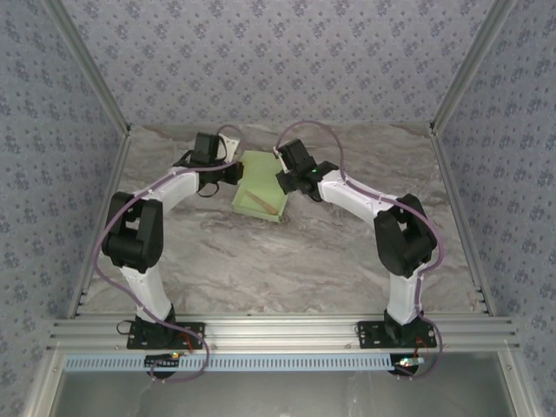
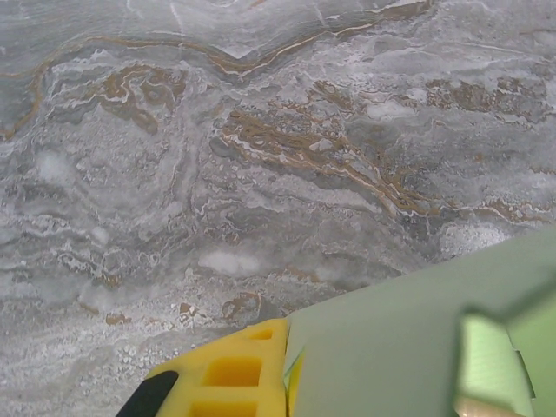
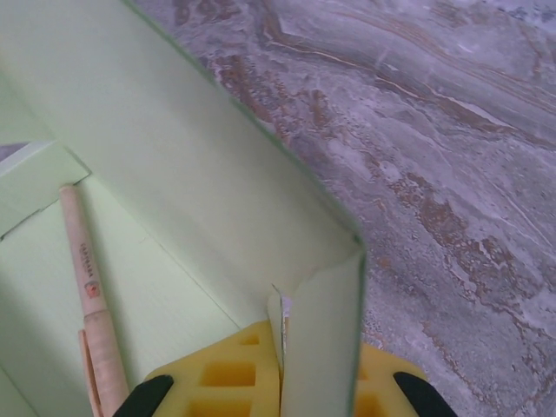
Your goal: Fold the paper box
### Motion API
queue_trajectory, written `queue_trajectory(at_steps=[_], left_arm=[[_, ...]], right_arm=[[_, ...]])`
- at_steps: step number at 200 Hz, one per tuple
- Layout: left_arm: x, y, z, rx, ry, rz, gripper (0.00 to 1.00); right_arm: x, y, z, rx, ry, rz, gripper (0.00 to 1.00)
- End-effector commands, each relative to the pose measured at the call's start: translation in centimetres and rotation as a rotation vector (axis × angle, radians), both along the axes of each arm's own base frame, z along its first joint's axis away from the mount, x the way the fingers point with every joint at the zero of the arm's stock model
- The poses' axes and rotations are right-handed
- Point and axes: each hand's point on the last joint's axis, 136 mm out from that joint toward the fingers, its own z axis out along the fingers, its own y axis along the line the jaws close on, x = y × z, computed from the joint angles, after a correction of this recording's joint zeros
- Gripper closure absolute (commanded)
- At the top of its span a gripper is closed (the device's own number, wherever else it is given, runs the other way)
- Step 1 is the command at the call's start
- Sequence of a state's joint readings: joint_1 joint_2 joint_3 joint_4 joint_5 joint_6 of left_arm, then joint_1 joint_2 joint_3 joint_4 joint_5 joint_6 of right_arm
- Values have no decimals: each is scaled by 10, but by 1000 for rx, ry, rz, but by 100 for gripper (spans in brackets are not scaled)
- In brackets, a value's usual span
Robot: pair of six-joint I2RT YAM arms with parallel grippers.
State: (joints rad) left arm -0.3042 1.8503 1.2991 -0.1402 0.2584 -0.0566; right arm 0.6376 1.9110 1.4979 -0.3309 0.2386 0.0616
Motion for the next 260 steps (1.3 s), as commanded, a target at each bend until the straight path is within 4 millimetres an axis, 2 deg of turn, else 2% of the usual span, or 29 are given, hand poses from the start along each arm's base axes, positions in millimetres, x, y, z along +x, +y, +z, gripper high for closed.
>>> queue_trajectory(at_steps=[1,43,70,96,127,150,188,230,260], left_arm=[[4,15,15,-29,-19,148,95],[-2,6,14,-55,1,139,89],[-3,9,12,-36,3,138,86],[-5,13,15,-20,4,128,86],[-6,9,17,-31,0,102,94],[-6,10,20,-42,1,118,100],[-5,12,27,-93,-3,182,100],[-6,14,22,-126,20,237,100],[-8,14,17,-116,38,261,100]], right_arm=[[12,-30,-7,-50,-6,-215,91],[22,-34,-11,-47,10,-301,90],[24,-27,-13,-30,31,-262,90],[26,-33,-12,-34,49,-251,89],[26,-27,-11,-31,63,-239,87],[28,-30,-9,-25,68,-271,86],[30,-37,-6,-20,65,-341,90],[30,-45,-11,-52,65,-448,90],[34,-42,-10,-33,54,-497,89]])
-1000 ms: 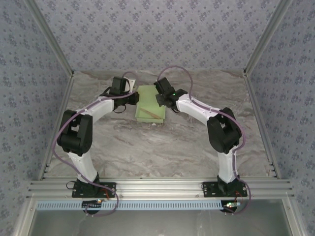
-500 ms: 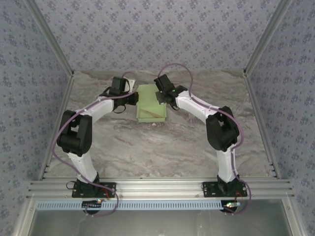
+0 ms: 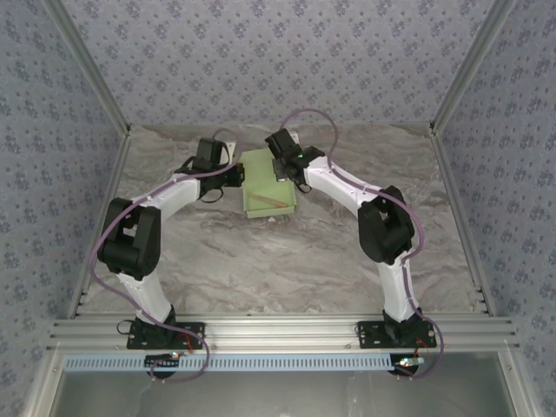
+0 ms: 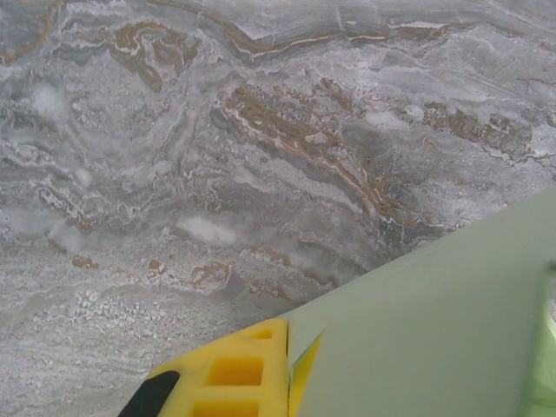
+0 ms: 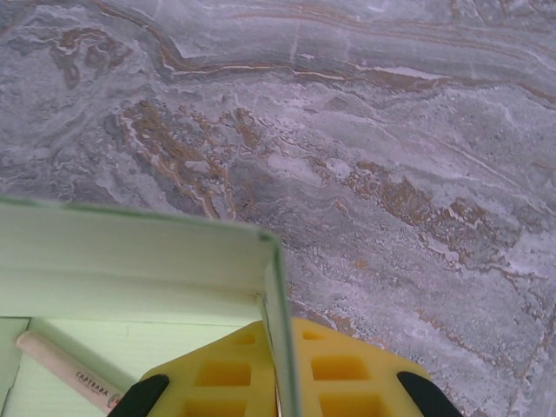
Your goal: Fold the paper box
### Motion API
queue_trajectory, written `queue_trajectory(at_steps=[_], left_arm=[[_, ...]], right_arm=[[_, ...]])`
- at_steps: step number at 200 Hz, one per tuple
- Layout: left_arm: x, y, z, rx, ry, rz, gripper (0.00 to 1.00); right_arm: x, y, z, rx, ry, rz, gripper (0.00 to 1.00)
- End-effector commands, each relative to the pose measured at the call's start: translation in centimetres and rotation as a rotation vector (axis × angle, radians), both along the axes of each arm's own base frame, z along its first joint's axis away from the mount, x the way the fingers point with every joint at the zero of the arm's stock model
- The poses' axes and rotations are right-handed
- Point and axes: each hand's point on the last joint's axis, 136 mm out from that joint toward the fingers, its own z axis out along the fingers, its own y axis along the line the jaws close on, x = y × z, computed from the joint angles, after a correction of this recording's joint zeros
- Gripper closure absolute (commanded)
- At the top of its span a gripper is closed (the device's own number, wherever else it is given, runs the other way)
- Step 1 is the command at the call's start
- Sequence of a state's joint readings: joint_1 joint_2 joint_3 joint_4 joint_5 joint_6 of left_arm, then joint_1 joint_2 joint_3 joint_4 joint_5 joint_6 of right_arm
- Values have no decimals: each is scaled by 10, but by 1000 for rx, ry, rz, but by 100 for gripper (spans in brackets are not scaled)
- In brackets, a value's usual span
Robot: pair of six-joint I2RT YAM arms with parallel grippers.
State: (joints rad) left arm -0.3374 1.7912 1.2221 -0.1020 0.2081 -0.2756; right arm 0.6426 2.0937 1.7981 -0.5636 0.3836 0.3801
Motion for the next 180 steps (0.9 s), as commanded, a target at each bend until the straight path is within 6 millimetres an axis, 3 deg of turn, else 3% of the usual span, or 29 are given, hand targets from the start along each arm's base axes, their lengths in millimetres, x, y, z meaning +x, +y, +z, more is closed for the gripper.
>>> queue_trajectory(at_steps=[1,54,112,180], left_arm=[[8,18,16,-8,-22,114,100],[11,36,1,58,19,227,100],[12,40,5,49,-23,324,100],[8,47,17,131,-51,258,100]], right_arm=[[4,-37,-8,-91,12,-174,89],[7,-27,-5,-99,-5,-199,86],[6,-20,-11,-78,-11,-226,84],[-3,-12,4,-14,46,129,75]])
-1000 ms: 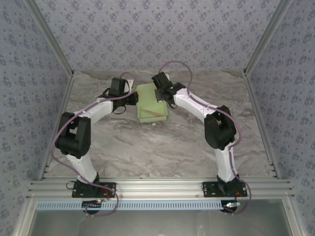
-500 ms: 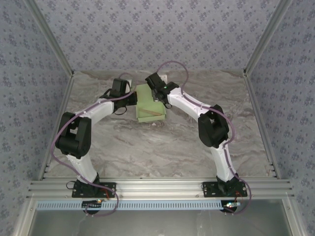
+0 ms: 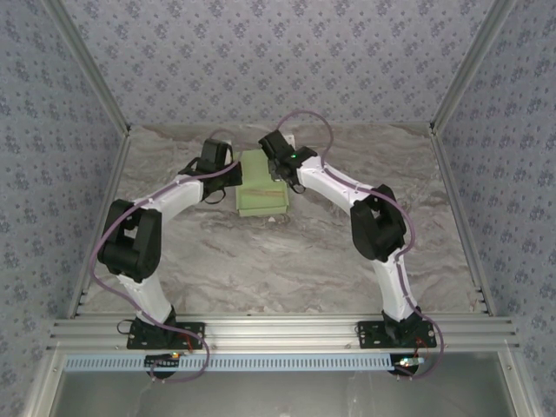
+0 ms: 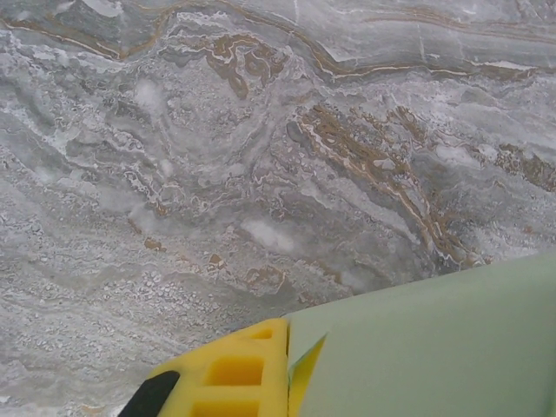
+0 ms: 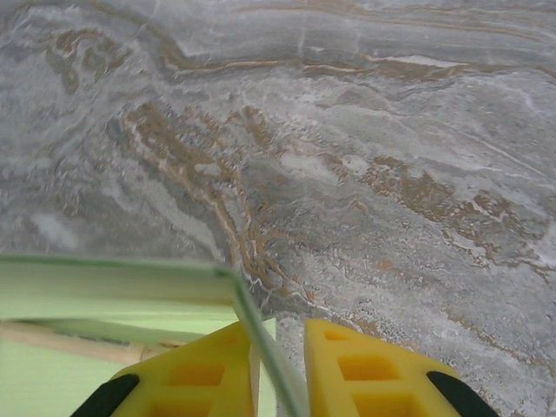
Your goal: Fold the paper box
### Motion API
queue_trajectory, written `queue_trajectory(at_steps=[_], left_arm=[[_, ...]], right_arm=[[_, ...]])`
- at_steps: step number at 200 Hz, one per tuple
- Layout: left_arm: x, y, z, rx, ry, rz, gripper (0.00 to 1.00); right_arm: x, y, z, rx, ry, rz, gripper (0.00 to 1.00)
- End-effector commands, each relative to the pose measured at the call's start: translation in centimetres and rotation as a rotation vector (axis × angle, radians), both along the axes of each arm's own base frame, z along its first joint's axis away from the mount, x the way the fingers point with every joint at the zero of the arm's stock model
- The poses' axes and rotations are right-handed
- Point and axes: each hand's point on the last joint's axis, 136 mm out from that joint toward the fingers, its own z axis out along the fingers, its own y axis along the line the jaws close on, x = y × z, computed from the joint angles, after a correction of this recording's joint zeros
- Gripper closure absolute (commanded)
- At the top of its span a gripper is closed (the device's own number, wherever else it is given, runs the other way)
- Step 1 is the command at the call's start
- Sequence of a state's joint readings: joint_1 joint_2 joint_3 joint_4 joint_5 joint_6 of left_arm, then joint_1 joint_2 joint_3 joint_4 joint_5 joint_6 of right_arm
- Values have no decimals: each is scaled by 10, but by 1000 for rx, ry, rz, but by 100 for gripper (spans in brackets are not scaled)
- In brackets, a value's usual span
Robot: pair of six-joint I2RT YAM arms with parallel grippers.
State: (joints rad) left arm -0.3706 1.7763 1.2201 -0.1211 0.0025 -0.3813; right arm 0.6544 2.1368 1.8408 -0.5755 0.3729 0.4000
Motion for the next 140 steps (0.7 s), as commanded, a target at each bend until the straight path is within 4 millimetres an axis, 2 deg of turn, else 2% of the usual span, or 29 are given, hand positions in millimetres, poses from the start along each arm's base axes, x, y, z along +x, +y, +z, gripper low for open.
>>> queue_trajectory(at_steps=[1,28,60,77,107,140], left_arm=[[3,29,16,69,-40,67,100],[4,31,15,79,-36,49,100],[3,28,17,82,-44,14,100],[1,21,21,82,-56,-45,100],[-7,12,26,103,-56,-194,100],[-28,-2,32,123,-118,-416,100]], right_arm=[[-5,-24,13,-21,29,131,75],[-12,-23,19,54,36,282,66],[-12,-37,22,69,18,393,54],[-10,-45,27,83,14,445,52],[-15,-47,38,72,-28,547,52],[-19,-56,40,106,-77,663,56]])
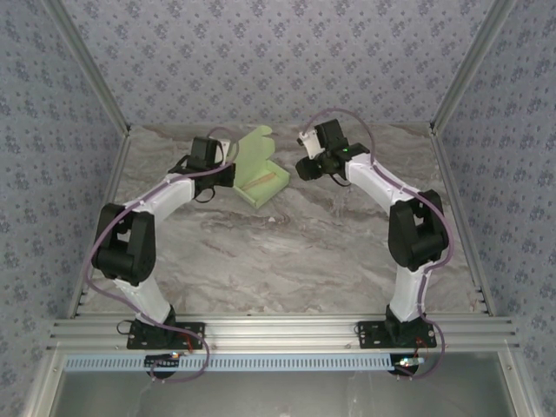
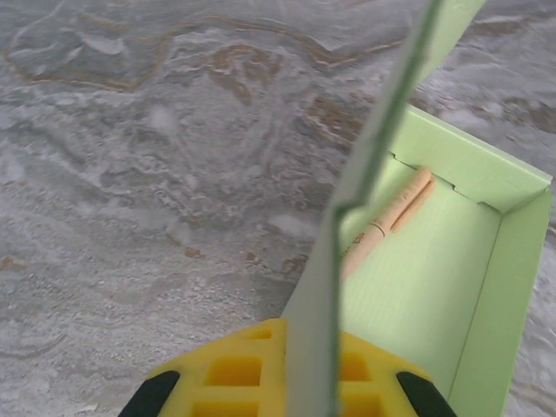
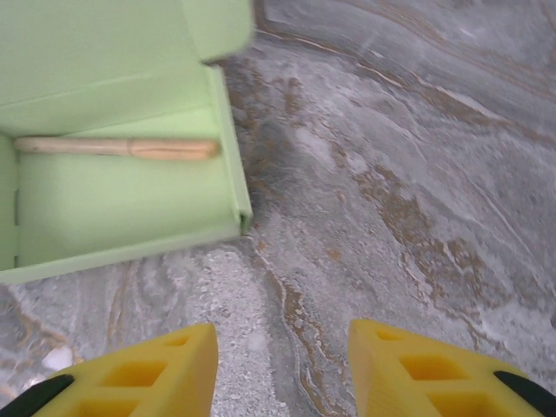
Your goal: Fold the paper box
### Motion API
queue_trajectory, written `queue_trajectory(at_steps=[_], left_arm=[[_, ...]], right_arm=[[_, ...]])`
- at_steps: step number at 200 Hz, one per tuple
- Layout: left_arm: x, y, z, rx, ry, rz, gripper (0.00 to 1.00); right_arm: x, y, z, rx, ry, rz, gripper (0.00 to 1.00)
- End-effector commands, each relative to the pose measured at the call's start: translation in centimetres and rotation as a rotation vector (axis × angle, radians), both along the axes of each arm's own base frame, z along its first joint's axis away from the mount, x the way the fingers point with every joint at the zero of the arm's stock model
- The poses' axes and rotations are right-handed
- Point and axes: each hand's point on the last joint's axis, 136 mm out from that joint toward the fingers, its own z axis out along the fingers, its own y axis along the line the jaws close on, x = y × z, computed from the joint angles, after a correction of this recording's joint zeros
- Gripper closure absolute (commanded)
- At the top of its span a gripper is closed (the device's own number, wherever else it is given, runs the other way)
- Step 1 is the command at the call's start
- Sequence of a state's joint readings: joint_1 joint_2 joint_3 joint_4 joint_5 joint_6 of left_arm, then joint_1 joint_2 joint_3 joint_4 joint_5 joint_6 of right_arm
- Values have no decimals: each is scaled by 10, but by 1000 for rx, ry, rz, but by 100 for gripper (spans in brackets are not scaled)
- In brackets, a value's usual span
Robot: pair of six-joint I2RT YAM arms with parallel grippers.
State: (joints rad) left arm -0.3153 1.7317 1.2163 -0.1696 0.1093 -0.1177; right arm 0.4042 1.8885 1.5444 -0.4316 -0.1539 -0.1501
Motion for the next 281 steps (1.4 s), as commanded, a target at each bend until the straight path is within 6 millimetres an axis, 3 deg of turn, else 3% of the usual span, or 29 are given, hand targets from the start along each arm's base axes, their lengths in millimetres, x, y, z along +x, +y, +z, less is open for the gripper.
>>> queue_trajectory(at_steps=[1,47,86,105,154,241,281], left_arm=[[-22,-14,20,15,-63,-221,100],[-41,-28,16,25,-91,-425,100],[-50,-39,12,-3,-79,-523,100],[-52,-42,12,-10,-78,-545,100],[-48,-42,13,-10,-72,-540,100],[-49,-41,14,-10,-72,-536,100],[-48,-41,14,-9,-70,-533,100]], right_arm=[[-7,3,18,57,-78,165,56],[-28,9,11,71,-203,406,55],[-37,17,-5,84,-228,553,54],[-27,18,-10,77,-266,572,54],[-26,26,-23,109,-229,662,54],[-1,37,-31,97,-265,688,57],[22,21,-34,9,-309,604,57]])
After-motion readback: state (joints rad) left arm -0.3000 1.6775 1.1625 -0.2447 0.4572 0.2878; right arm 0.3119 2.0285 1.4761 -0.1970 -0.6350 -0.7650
